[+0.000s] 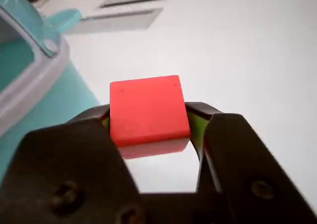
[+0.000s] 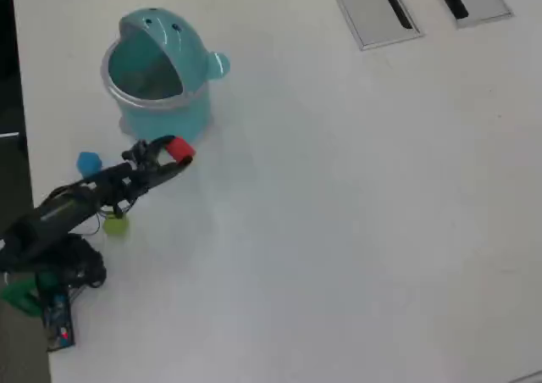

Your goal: Grasp RGB lego blocks and put them in the bin one by one.

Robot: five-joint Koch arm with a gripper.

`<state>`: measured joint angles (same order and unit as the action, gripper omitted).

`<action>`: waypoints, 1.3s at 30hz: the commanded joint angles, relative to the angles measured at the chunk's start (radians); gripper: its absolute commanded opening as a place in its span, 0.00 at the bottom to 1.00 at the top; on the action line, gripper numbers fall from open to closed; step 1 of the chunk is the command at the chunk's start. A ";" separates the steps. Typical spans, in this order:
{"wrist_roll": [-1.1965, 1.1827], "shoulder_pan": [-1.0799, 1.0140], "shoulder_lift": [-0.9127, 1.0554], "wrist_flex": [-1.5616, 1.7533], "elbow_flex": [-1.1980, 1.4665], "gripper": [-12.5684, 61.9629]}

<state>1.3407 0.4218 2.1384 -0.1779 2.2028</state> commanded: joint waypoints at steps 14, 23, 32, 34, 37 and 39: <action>0.115 0.238 0.037 -0.268 -0.594 0.41; 0.140 0.362 -0.077 -0.253 -0.641 0.41; 0.163 0.423 -0.202 -0.172 -0.644 0.41; 0.163 0.445 -0.247 -0.144 -0.661 0.39; 0.189 0.465 -0.356 -0.109 -0.736 0.39; 0.190 0.465 -0.383 -0.098 -0.756 0.39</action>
<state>1.5309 0.8805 1.7625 -0.3682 1.5370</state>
